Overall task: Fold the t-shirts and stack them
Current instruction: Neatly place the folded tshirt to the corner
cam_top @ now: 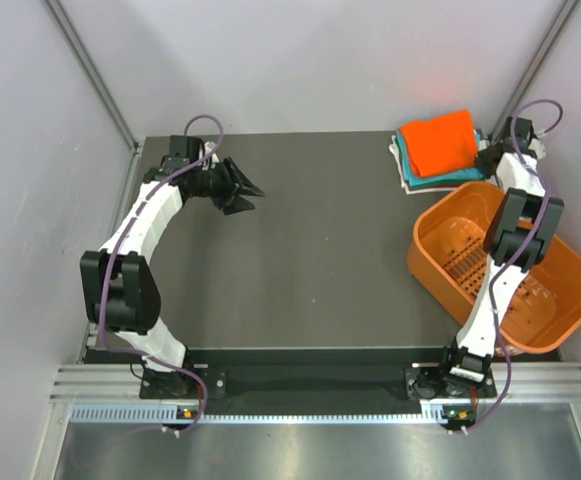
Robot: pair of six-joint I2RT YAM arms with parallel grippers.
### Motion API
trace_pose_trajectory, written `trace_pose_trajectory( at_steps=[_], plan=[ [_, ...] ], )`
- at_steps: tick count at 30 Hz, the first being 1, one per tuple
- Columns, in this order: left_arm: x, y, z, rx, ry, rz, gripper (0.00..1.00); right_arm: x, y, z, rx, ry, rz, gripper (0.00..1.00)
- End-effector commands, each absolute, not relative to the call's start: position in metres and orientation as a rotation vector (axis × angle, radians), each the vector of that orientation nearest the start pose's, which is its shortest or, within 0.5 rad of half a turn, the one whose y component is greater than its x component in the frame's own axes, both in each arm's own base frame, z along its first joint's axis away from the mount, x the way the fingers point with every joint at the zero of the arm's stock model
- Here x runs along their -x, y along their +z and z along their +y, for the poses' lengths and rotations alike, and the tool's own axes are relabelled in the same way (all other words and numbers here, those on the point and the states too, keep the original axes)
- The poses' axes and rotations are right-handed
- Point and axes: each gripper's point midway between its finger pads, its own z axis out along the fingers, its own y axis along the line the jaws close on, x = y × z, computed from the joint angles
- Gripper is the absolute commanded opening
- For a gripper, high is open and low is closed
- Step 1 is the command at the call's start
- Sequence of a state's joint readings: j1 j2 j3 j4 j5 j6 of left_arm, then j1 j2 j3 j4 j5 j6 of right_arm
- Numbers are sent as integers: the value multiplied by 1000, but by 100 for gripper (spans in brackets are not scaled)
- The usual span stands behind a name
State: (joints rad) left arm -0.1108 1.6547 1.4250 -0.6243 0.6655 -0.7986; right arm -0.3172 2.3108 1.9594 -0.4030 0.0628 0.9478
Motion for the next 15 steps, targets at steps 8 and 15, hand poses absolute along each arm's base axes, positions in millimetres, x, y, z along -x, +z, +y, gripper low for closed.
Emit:
trace_pose_trajectory(
  at_steps=[8, 15],
  plan=[
    [-390, 224, -179, 526, -1259, 2456, 52, -568, 142, -169, -1424, 221, 1823, 0],
    [-388, 224, -177, 523, -1244, 2460, 52, -559, 134, -169, -1435, 191, 1842, 1]
  ],
)
